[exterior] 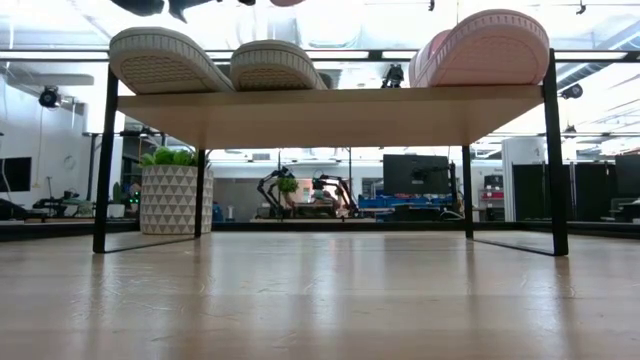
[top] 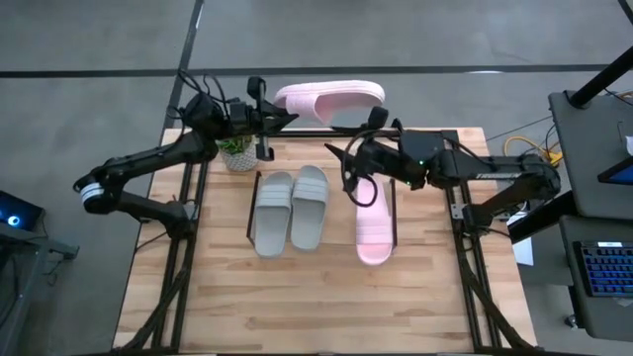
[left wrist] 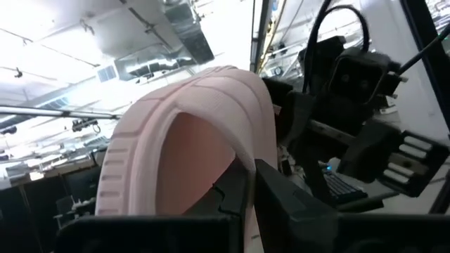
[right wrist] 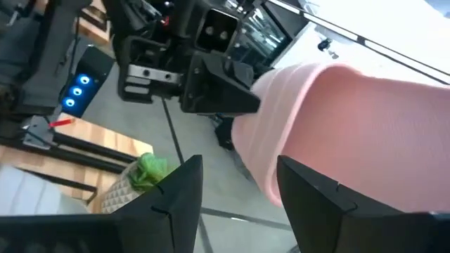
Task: Pick and place slides into the shelf
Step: Put the pink slide on the shelf
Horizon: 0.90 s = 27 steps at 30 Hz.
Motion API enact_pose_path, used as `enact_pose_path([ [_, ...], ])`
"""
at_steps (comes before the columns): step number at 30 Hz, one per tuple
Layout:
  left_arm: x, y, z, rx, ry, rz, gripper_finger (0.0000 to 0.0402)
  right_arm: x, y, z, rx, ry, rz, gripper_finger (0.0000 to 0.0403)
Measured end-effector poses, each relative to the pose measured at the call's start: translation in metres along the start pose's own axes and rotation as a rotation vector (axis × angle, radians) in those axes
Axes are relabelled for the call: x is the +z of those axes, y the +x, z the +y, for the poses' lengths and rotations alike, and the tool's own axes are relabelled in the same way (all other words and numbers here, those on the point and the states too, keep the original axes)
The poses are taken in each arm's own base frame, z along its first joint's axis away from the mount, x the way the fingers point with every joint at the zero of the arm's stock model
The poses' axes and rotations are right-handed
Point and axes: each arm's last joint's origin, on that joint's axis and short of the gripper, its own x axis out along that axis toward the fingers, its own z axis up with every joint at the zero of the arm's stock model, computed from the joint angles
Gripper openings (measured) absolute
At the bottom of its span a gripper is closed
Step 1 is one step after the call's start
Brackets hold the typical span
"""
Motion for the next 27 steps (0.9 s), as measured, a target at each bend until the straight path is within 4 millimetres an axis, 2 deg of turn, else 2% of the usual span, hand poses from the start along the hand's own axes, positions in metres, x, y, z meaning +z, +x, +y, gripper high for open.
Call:
enact_pose_path([
  [8,0.005,0.004,-0.007,-0.014,0.008,-0.055,0.0,-0.006,0.004,-0.009,-0.025,0.003,0.027,0.0172],
  [14,0.006,0.007,-0.013,-0.031,-0.004,-0.062,0.0,-0.007,0.007,-0.009,-0.025,0.002,0.027,0.0171],
  [27,-0.014,0.023,-0.022,-0.056,-0.037,-0.059,0.0,-0.007,0.011,-0.008,-0.035,-0.004,0.022,0.0151],
])
